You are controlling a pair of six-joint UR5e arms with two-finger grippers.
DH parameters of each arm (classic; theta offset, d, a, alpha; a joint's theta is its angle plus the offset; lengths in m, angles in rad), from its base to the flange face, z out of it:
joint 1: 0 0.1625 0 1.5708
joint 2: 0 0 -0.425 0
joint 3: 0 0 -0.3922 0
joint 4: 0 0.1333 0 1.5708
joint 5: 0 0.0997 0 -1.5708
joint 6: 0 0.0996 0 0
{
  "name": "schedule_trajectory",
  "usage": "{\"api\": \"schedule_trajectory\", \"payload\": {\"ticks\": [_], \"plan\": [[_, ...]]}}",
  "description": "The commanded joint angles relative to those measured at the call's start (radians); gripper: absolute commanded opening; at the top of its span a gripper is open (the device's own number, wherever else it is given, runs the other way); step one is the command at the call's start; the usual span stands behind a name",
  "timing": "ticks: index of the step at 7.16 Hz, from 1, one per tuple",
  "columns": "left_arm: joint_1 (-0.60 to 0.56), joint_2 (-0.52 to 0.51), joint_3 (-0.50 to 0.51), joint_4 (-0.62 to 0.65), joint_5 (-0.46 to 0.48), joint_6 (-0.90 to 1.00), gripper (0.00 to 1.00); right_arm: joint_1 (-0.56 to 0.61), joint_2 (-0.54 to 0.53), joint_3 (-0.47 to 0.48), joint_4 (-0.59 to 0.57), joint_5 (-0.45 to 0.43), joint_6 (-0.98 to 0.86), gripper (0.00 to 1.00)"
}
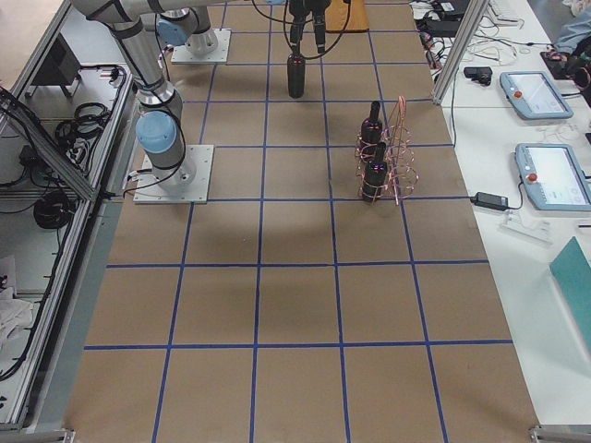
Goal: Take wine from basket and place on tray
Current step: 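Reach the left gripper to the standing bottle and grasp its neck, then lift the bottle with the left gripper and carry it over the wooden tray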
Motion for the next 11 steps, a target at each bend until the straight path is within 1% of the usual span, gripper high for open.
{"api": "schedule_trajectory", "payload": {"ticks": [1,2,3,4,5,6,7,8,10,11], "plan": [[-0.001,-0.004,-0.004,0.0,-0.001,0.004,0.29,-0.001,-0.004,0.0,0.001,-0.001,0.0,1.0],[-0.001,-0.004,-0.004,-0.004,-0.003,0.004,0.1,0.001,-0.006,0.001,0.0,0.0,0.0,1.0],[-0.001,-0.004,-0.003,-0.004,-0.001,0.012,0.0,-0.001,-0.007,0.001,0.0,0.0,0.0,1.0],[0.004,-0.001,0.012,-0.007,0.011,0.015,0.0,-0.001,-0.009,0.001,0.001,0.0,0.0,1.0],[0.03,0.017,0.052,-0.013,0.023,0.064,0.0,-0.001,-0.009,0.001,0.002,0.0,0.0,1.0],[0.094,0.003,0.139,-0.059,0.034,0.143,0.0,-0.001,-0.009,0.001,0.002,0.0,0.0,1.0],[0.188,-0.01,0.22,-0.129,0.034,0.215,0.0,-0.001,-0.009,0.001,0.002,0.0,0.0,1.0],[0.29,-0.023,0.271,-0.154,0.037,0.3,0.0,-0.001,-0.009,0.001,0.002,-0.001,0.0,1.0],[0.492,-0.07,0.343,-0.161,0.037,0.442,0.0,-0.001,-0.009,0.001,0.002,-0.001,0.0,1.0],[0.578,-0.107,0.385,-0.162,0.052,0.536,0.0,-0.001,-0.009,0.001,0.002,-0.001,0.0,1.0]]}}
